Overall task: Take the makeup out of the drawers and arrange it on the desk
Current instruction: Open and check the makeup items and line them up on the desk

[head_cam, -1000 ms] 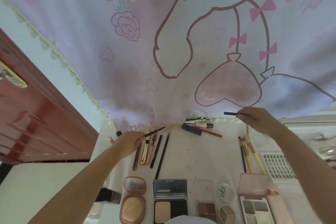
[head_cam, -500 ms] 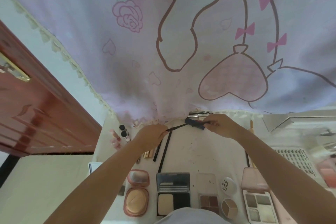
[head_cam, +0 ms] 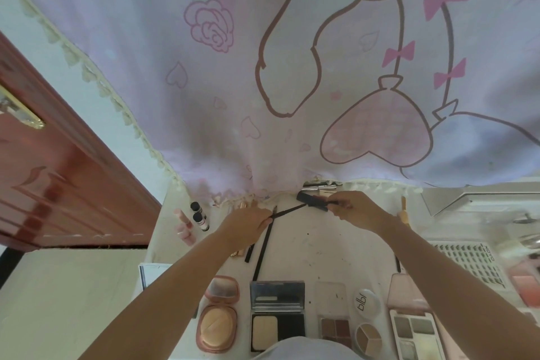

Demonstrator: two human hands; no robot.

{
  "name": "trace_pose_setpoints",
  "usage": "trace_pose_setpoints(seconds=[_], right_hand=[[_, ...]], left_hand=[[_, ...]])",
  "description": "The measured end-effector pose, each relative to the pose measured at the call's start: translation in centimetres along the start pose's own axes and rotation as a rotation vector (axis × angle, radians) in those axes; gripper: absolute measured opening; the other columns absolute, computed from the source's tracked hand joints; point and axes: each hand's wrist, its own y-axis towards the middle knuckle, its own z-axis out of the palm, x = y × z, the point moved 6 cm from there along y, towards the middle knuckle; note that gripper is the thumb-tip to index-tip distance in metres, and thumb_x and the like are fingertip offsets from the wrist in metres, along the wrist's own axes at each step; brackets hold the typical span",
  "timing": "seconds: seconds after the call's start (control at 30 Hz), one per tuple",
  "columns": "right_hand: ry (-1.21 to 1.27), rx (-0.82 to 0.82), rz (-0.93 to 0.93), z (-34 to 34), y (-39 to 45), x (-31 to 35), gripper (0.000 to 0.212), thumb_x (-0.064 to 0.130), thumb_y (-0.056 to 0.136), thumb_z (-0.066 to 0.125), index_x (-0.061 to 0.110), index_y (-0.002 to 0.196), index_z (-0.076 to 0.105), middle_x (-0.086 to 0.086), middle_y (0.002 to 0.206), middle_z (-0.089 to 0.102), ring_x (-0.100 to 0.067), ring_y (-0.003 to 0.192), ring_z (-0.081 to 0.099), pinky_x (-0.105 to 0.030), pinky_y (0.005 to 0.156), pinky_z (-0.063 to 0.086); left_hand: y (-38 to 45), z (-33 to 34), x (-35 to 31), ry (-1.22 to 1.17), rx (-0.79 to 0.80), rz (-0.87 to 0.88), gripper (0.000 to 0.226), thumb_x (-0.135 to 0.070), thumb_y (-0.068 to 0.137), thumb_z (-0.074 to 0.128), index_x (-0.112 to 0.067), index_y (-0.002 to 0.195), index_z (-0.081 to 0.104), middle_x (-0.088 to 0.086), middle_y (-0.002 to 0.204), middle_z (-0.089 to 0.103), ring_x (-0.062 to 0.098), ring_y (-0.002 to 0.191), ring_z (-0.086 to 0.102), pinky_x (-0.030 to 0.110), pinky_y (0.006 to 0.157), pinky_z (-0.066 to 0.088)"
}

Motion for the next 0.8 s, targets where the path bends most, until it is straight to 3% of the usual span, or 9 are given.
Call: trace_pose_setpoints(seconds=[0.17, 0.3, 0.4, 0.5, 0.63, 0.8], right_hand=[[-0.037, 0.021, -0.011, 1.1, 0.2, -0.1, 0.022, 0.01, 0.091, 0.05, 0.002, 0.106, 0.064, 0.006, 0.063, 0.045, -0.018, 0.067, 0.046, -0.011, 0.058, 0.036], [-0.187, 0.075, -0.033, 1.9, 0.7, 0.0, 0.023, 0.014, 0.093, 0.047, 0.008, 0.109, 0.062, 0.006, 0.066, 0.047, -0.008, 0.059, 0.044, -0.009, 0.055, 0.036], [-0.367, 0.133, -0.07, 2.8, 1.6, 0.2, 0.026, 0.015, 0.094, 0.043, 0.008, 0.112, 0.061, -0.006, 0.096, 0.06, -0.019, 0.09, 0.055, -0.017, 0.076, 0.04], [-0.498, 0.161, -0.09, 4.0, 3.2, 0.1, 0.027, 0.018, 0.094, 0.043, 0.012, 0.114, 0.06, -0.008, 0.116, 0.055, -0.023, 0.112, 0.049, -0.028, 0.094, 0.039], [-0.698, 0.13, -0.174, 5.8, 4.7, 0.6, 0.03, 0.018, 0.094, 0.042, 0.015, 0.119, 0.059, -0.009, 0.122, 0.05, -0.025, 0.121, 0.037, -0.031, 0.097, 0.036], [-0.76, 0.16, -0.243, 9.0, 6.6, 0.7, 0.034, 0.011, 0.094, 0.041, 0.016, 0.125, 0.054, -0.008, 0.124, 0.046, -0.023, 0.122, 0.034, -0.028, 0.095, 0.031]], left_hand=[[0.2, 0.3, -0.6, 0.023, 0.015, 0.036, 0.034, -0.025, 0.101, 0.027, -0.004, 0.107, 0.053, 0.012, 0.1, 0.062, 0.024, 0.086, 0.053, 0.024, 0.073, 0.034], [0.0, 0.8, -0.9, -0.023, 0.056, 0.038, 0.033, -0.026, 0.101, 0.029, -0.007, 0.112, 0.053, 0.012, 0.104, 0.063, 0.024, 0.095, 0.059, 0.023, 0.074, 0.038], [-0.2, 1.4, -1.2, -0.07, 0.066, -0.014, 0.032, -0.026, 0.1, 0.032, -0.009, 0.122, 0.047, 0.012, 0.109, 0.063, 0.024, 0.097, 0.061, 0.024, 0.074, 0.041], [-0.1, 2.7, -1.2, -0.05, 0.12, -0.083, 0.032, -0.027, 0.099, 0.034, -0.005, 0.118, 0.048, 0.014, 0.111, 0.062, 0.027, 0.1, 0.06, 0.027, 0.075, 0.042], [0.5, 4.8, -1.1, 0.009, 0.193, -0.155, 0.035, -0.029, 0.098, 0.033, -0.005, 0.116, 0.052, 0.013, 0.115, 0.059, 0.026, 0.106, 0.057, 0.033, 0.083, 0.044], [1.4, 7.2, -0.8, 0.108, 0.238, -0.213, 0.038, -0.029, 0.1, 0.029, -0.005, 0.119, 0.051, 0.011, 0.121, 0.057, 0.025, 0.11, 0.055, 0.03, 0.085, 0.041]])
